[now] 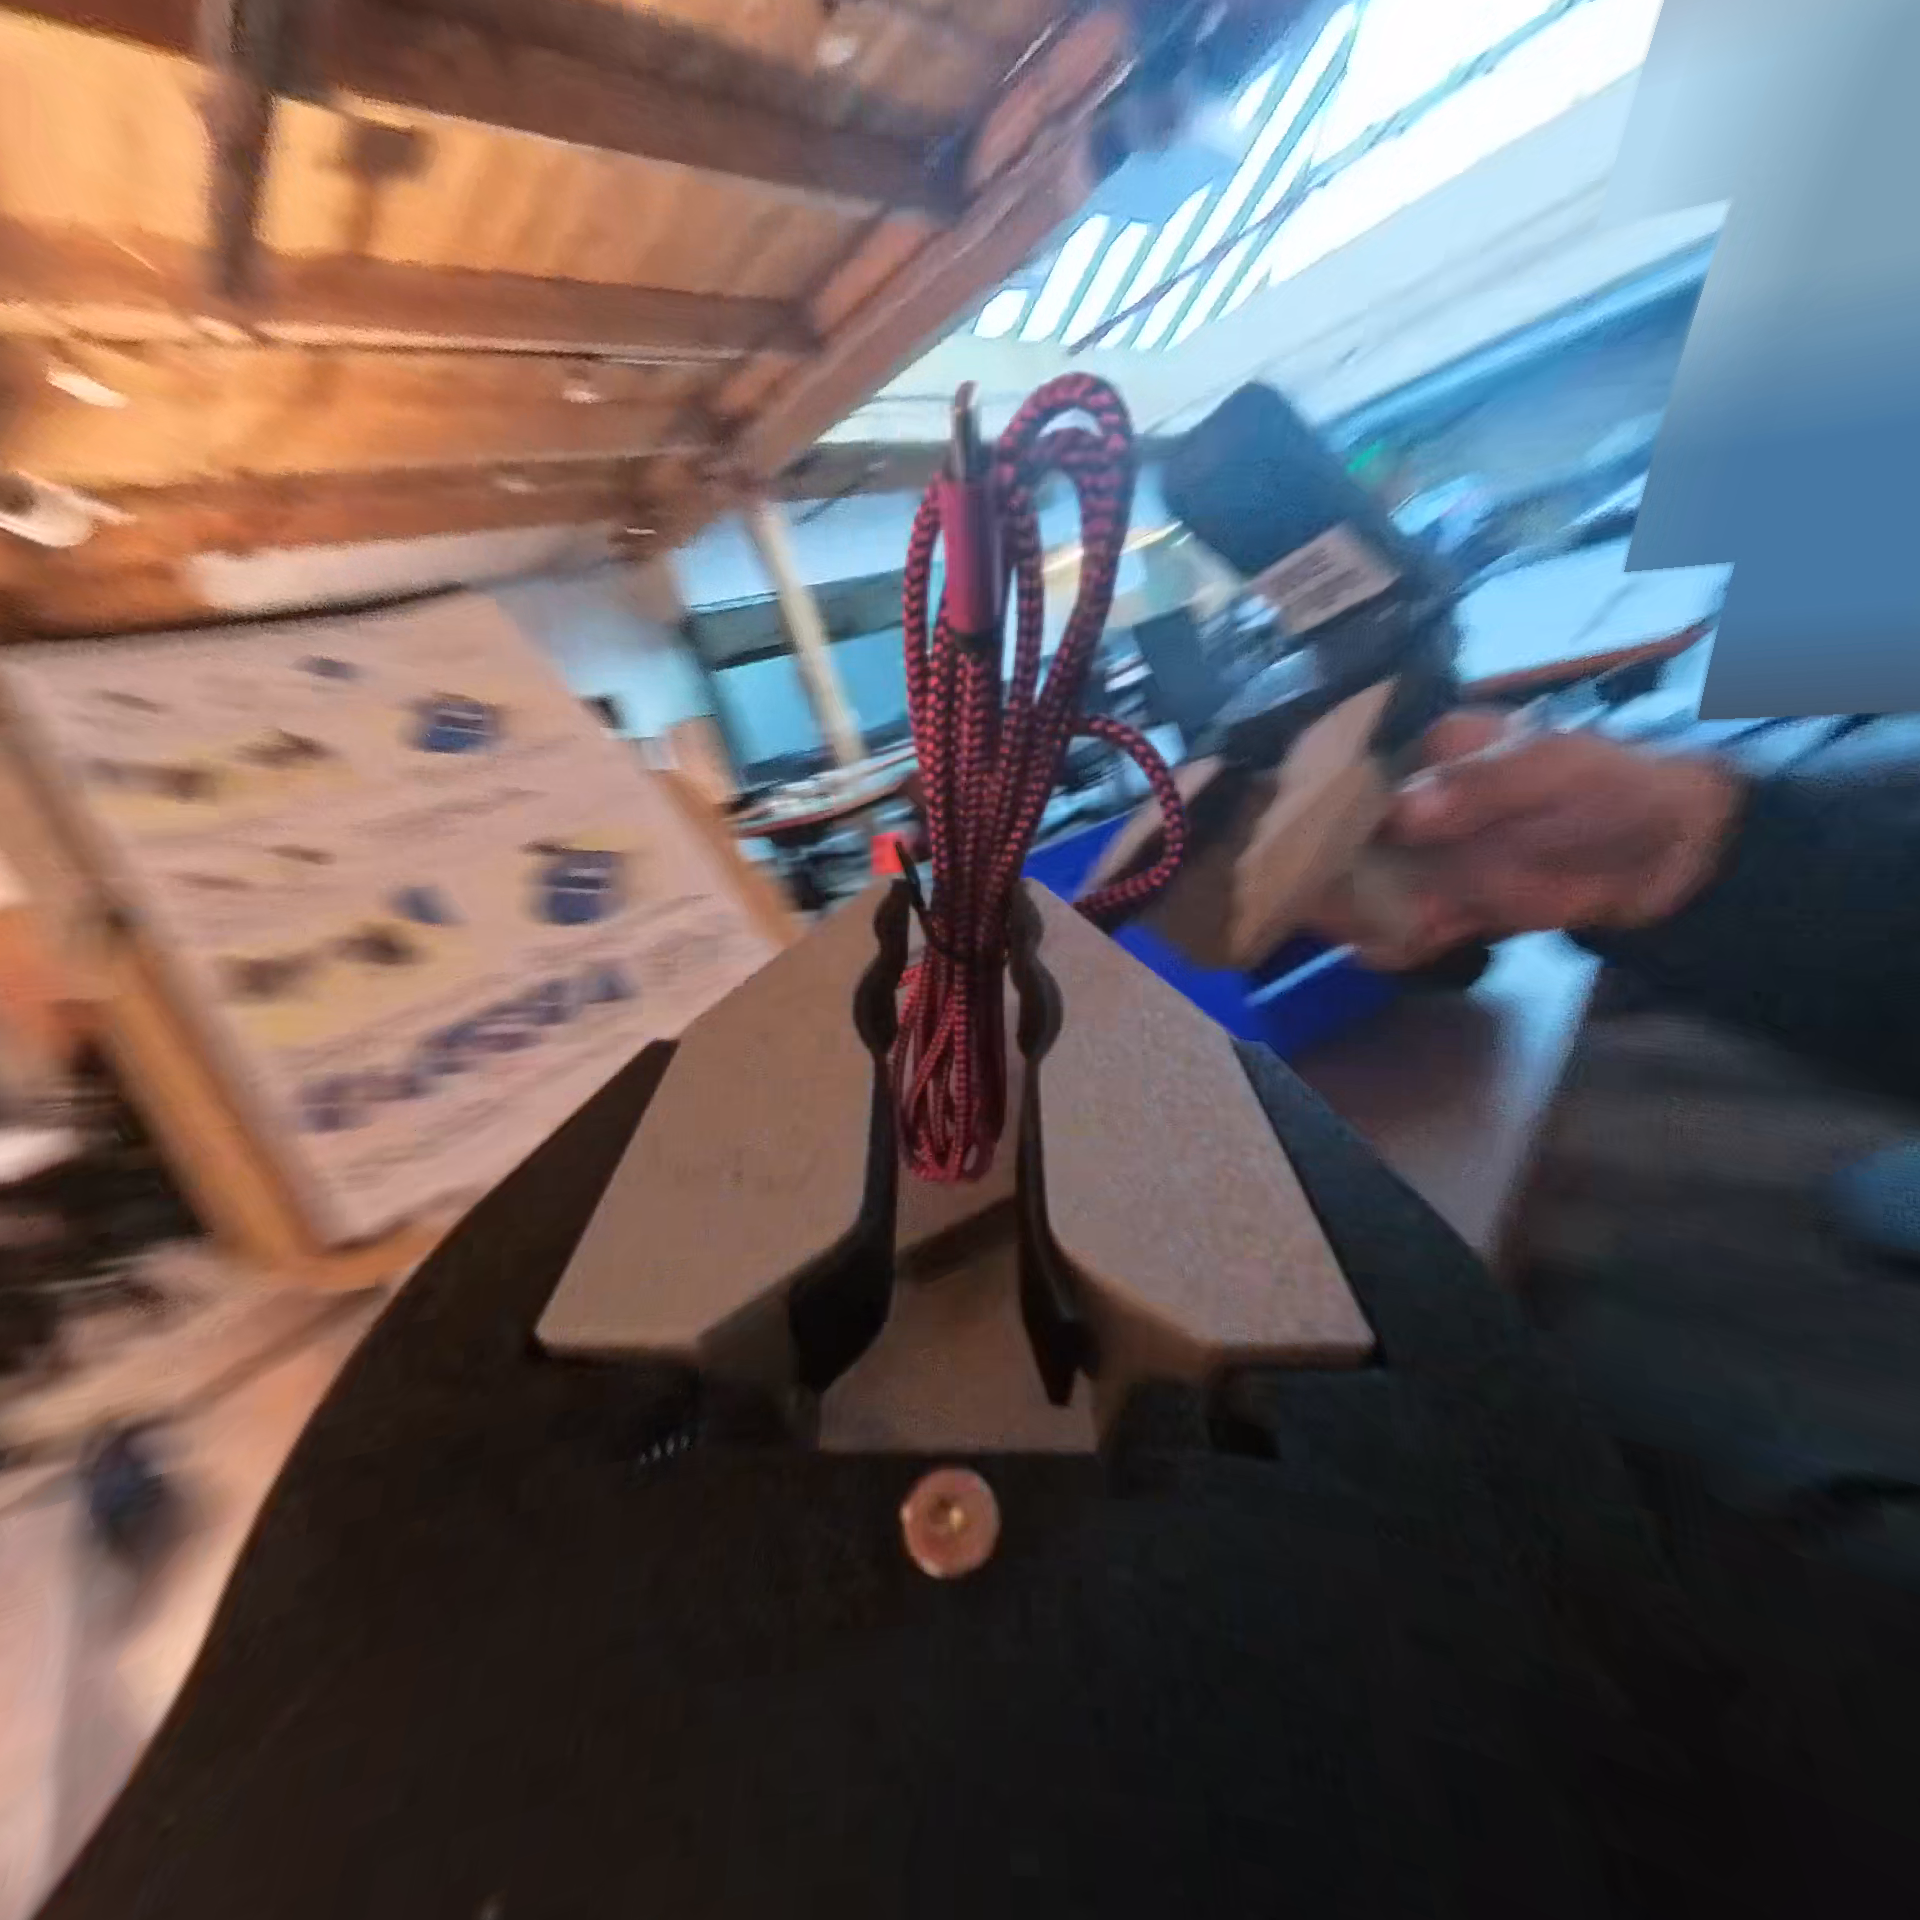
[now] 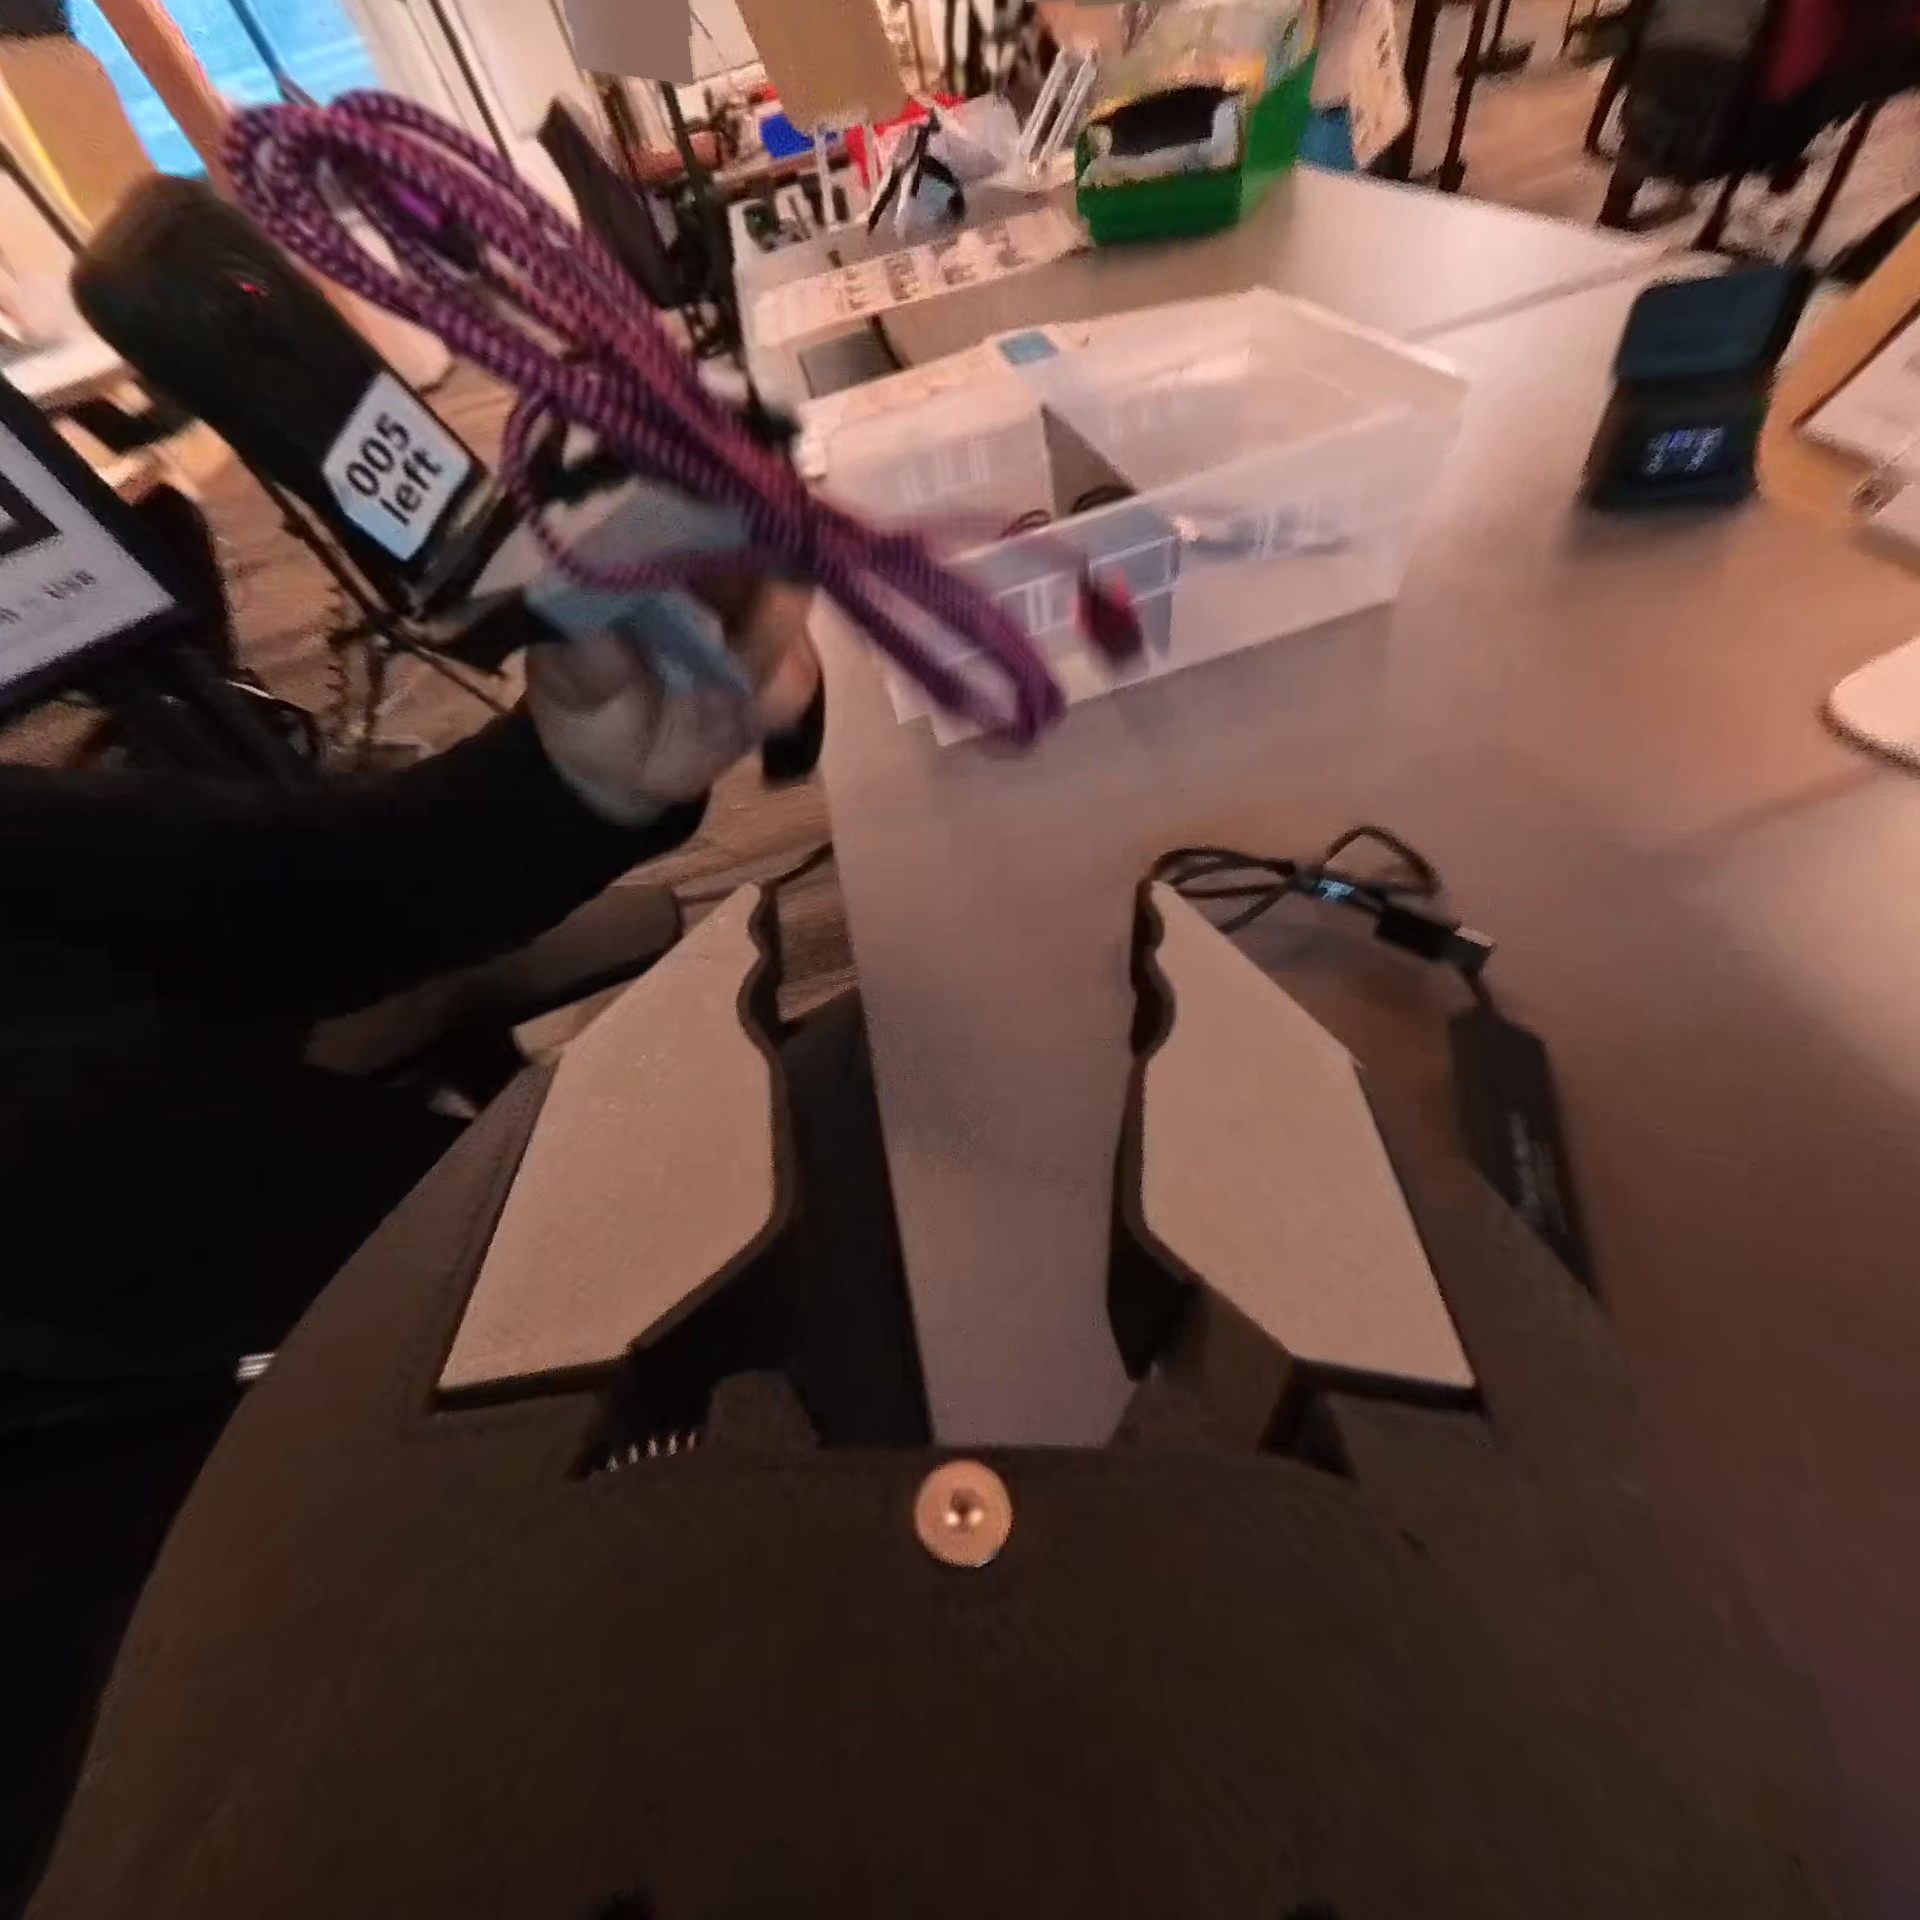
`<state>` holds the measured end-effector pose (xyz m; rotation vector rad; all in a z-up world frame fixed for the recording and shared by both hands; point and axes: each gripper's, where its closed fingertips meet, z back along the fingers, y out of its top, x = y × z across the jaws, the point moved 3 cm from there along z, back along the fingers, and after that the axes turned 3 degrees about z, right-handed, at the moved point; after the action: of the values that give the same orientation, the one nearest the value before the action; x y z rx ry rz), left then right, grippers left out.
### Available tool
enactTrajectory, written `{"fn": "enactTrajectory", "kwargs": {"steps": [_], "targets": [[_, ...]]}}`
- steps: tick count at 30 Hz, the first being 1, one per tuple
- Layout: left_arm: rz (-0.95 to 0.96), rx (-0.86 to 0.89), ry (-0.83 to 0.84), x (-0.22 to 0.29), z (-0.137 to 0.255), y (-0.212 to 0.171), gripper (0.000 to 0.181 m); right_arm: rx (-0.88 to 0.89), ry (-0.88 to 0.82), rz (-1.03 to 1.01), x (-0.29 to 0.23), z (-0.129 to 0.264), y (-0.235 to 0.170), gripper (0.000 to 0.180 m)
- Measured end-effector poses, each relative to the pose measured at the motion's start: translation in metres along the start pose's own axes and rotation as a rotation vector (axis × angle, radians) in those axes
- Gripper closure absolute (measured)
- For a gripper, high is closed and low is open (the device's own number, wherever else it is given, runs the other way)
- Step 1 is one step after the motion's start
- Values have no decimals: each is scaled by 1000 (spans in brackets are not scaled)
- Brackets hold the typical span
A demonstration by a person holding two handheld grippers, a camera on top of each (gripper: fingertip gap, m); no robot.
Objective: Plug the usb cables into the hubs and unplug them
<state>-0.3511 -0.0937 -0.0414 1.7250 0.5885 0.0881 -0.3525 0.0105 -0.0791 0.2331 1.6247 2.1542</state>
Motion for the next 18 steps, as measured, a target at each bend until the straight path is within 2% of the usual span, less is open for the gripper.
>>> {"fn": "enactTrajectory", "kwargs": {"steps": [3,5,6,8,9,11,13,16,18], "targets": [[270,48,-141,26,-24,-14,164,34,12,125,-11,-1,2,105],[360,54,-209,35,-34,-22,164,39,0,160,-11,-6,-2,105],[372,45,-221,39,-38,-27,164,18,-26,168,-6,-10,-6,111],[374,9,-202,41,-45,-37,164,-57,-54,185,4,-16,-19,145],[363,-19,-175,38,-47,-43,165,-94,-104,182,13,-16,-24,153],[367,-47,-140,26,-46,-49,156,-166,-314,171,45,-6,-32,159],[382,-85,-85,5,-40,-56,149,-233,-430,191,64,8,-40,160],[345,-209,0,-25,-29,-71,141,-450,-292,148,53,9,-72,160],[331,-320,22,-36,-23,-82,134,-629,-273,122,51,10,-100,160]]}}
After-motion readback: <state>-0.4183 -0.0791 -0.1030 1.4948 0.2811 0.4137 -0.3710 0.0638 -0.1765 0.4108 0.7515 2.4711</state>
